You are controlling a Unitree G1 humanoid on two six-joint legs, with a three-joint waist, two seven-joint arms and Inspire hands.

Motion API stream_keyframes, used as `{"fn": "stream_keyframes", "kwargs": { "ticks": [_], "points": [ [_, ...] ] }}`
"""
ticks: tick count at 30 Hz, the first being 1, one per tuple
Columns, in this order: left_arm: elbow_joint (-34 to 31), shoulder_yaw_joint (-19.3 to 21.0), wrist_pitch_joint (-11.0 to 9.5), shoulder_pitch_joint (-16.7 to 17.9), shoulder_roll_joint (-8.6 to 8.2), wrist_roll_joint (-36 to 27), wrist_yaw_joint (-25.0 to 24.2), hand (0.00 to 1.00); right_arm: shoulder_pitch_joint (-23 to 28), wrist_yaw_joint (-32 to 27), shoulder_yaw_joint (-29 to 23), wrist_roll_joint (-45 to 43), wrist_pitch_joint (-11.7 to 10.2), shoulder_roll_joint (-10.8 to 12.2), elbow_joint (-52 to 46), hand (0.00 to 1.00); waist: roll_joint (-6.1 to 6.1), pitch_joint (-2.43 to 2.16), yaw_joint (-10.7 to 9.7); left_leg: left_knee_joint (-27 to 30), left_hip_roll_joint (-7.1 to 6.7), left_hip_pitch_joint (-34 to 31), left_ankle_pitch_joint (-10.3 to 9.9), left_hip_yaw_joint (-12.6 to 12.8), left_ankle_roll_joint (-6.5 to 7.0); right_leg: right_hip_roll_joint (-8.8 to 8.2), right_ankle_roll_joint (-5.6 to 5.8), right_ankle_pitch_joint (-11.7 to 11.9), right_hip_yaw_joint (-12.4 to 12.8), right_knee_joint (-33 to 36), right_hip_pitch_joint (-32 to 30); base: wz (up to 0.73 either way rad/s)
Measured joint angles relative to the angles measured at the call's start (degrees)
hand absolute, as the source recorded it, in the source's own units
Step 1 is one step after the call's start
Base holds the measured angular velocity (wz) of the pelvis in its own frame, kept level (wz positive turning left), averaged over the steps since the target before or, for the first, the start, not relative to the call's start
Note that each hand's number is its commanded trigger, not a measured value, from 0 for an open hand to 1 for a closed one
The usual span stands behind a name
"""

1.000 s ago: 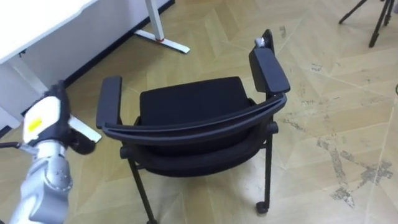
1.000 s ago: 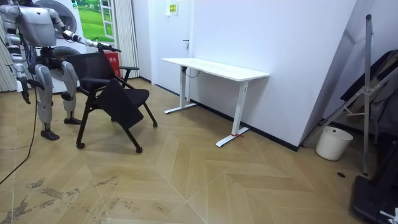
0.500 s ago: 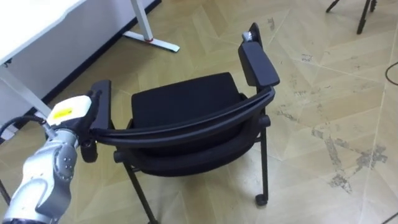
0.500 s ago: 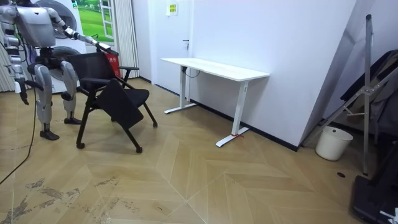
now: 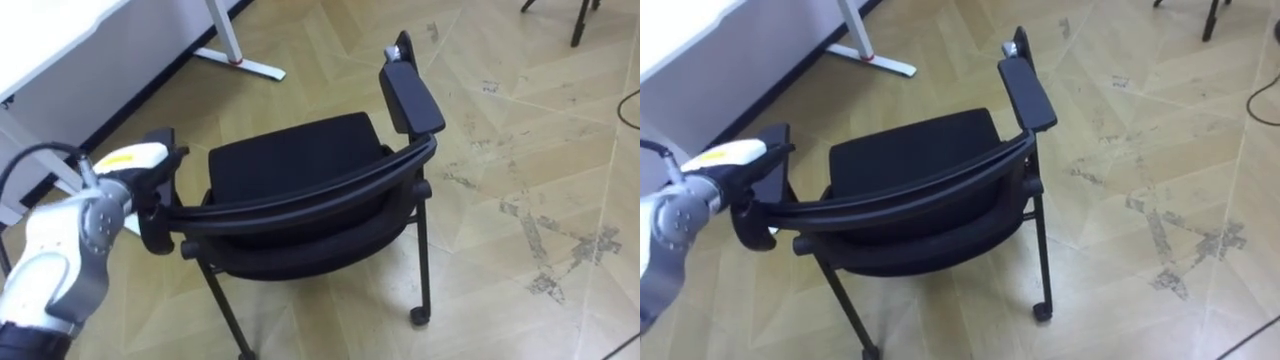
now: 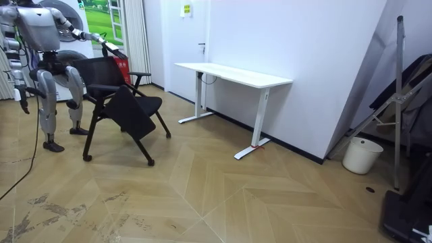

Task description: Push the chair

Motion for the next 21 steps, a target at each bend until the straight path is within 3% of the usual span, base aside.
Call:
{"fn": "stream_keyframes", "kwargs": {
  "ticks": [2,7,12,14,18,19,21],
  "points": [
    [-2.6,0.0,1.4,-0.5,0.67,-1.2,-2.6,0.00,0.0,0.1,0.1,0.0,0.1,0.0,0.2,0.00,0.08,-0.06,0.2,0.2,-0.01,-0.3,0.0,-0.4,0.00,0.00,-0.01,0.0,-0.1,0.0,-0.1,0.06],
    [-4.4,-0.2,2.4,-2.0,0.71,-1.8,-7.5,0.00,-0.8,0.7,0.7,0.1,0.1,-0.1,1.0,0.00,0.83,-0.44,0.3,0.4,-0.02,-0.5,0.0,-0.8,0.00,0.00,-0.03,0.0,-0.3,0.0,0.0,0.04],
    [-10.2,-0.2,4.1,-2.5,3.00,-1.7,-12.0,0.00,-0.6,1.8,0.6,0.1,0.6,-0.6,1.0,0.00,1.51,-0.46,1.1,0.3,-0.09,-0.2,0.0,-1.1,0.00,-0.05,-0.03,0.0,-0.3,0.0,0.2,0.01],
    [-13.6,-0.2,4.5,-2.6,4.50,-2.4,-12.9,0.00,-0.6,1.8,0.6,0.7,0.8,-0.8,1.0,0.00,1.53,-0.23,1.1,0.3,-0.21,-0.2,0.0,-1.4,0.01,-0.19,-0.03,0.0,-0.8,0.0,0.4,0.09],
    [-17.2,-0.2,4.9,-3.1,4.65,-3.2,-14.9,0.00,-0.6,1.7,0.6,1.7,0.8,-1.2,1.2,0.00,0.97,0.47,1.4,0.4,-0.42,-0.3,0.0,-1.6,0.04,-0.38,0.01,0.0,-0.7,0.0,0.5,0.01],
    [-17.6,-0.2,4.9,-3.1,4.65,-4.2,-15.1,0.00,-0.6,1.8,0.7,2.1,0.8,-1.2,1.2,0.00,1.17,0.33,1.3,0.5,-0.43,-0.4,0.0,-1.6,0.05,-0.41,0.01,0.0,-0.8,-0.1,0.5,0.00],
    [-17.9,-0.4,4.9,-3.1,4.65,-5.2,-16.1,0.00,-0.6,2.0,0.8,2.1,0.8,-1.2,1.2,0.00,0.77,0.61,1.0,0.8,-0.43,-0.7,0.0,-1.7,0.05,-0.43,0.01,0.0,-0.9,-0.1,0.5,0.00]
  ]
}}
